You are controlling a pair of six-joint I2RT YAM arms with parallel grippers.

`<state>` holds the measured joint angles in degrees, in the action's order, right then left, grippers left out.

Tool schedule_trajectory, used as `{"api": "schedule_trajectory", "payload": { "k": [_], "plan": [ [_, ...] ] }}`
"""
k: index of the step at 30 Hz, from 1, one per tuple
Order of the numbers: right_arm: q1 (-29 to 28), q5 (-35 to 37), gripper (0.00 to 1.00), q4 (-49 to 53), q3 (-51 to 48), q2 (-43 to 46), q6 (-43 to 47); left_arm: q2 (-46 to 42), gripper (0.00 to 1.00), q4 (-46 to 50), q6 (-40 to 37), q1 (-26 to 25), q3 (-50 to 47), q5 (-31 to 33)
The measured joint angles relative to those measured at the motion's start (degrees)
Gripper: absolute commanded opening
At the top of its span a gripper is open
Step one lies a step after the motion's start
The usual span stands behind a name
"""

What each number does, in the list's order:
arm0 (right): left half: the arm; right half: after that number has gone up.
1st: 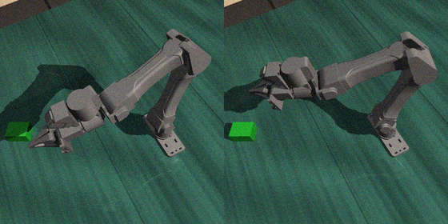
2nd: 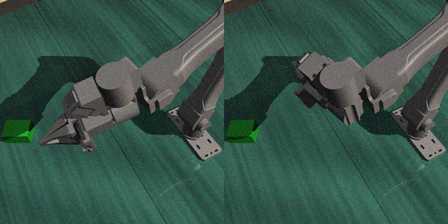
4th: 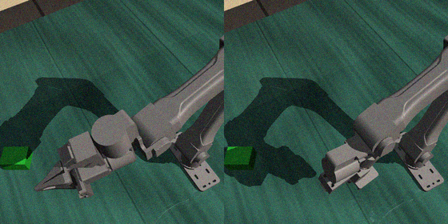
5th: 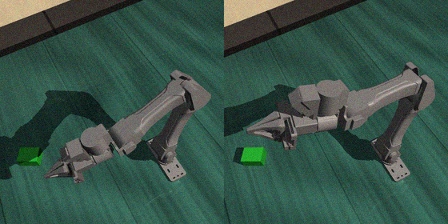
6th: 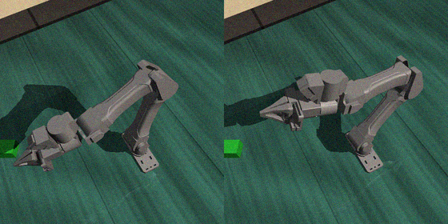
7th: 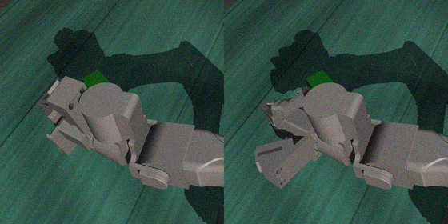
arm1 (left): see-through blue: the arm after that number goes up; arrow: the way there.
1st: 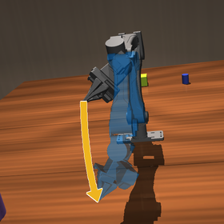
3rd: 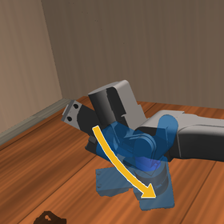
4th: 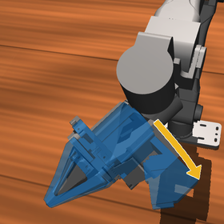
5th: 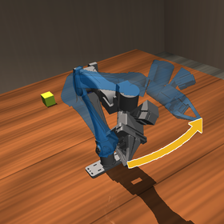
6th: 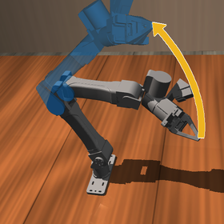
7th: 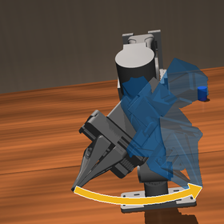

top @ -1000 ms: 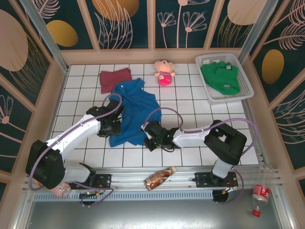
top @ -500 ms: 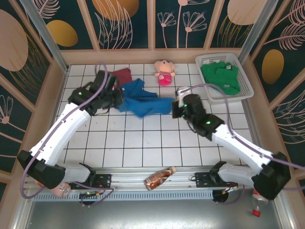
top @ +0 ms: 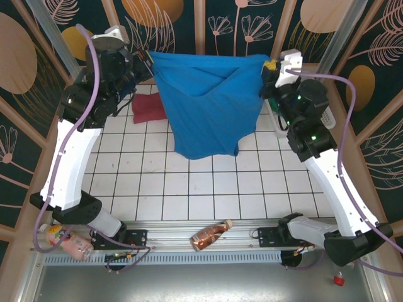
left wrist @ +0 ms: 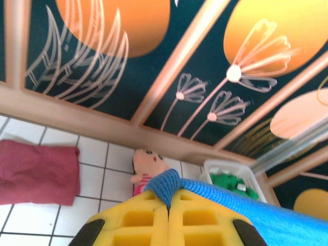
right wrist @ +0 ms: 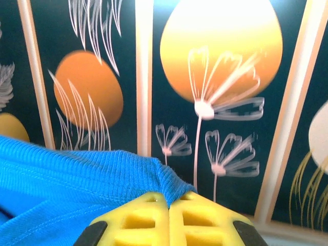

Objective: Fold and stack the tank tops

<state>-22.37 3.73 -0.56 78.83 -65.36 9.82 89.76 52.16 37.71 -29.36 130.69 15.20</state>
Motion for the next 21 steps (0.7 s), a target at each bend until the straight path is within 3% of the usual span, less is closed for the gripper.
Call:
{"api": "schedule_trajectory", "payload": {
  "k": [8,13,17,20,21],
  "plan": [
    [4.50,-7.17,0.00,-5.29,6.62,-10.14,0.44,1.92,0.00,-6.12,0.24,5.90,-4.04,1.92],
    [5.62,-11.85,0.00,-2.89,13.90,-19.21,0.37,10.54,0.00,-5.57,0.20,9.09,4.02,-0.13],
    [5.64,-15.78,0.00,2.32,16.50,-19.28,-0.33,13.03,0.00,-3.78,0.22,9.77,8.13,-2.36],
    [5.29,-18.91,0.00,8.17,14.40,-15.37,-1.51,6.19,0.00,-4.70,1.49,9.77,-3.74,-5.42],
    [4.94,-19.89,0.00,10.19,11.69,-12.72,-2.16,1.77,0.00,-5.42,2.51,9.77,-11.69,-7.06]
  ]
}}
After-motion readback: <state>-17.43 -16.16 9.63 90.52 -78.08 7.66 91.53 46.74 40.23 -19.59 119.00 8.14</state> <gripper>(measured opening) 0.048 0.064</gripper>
